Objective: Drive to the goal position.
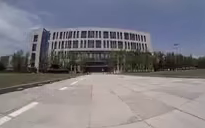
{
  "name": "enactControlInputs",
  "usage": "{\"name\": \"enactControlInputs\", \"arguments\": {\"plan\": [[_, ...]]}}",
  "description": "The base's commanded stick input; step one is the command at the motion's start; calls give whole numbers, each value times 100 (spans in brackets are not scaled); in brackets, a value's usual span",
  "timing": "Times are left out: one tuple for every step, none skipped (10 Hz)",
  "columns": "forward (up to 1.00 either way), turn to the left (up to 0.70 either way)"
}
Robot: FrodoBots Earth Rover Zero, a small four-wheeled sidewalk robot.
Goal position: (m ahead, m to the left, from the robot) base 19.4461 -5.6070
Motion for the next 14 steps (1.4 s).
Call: {"name": "enactControlInputs", "arguments": {"plan": [[50,1],[50,1],[50,1],[50,1],[50,1],[50,1],[50,1],[50,1],[50,1],[50,1],[50,1],[50,1],[50,1],[50,1]]}}
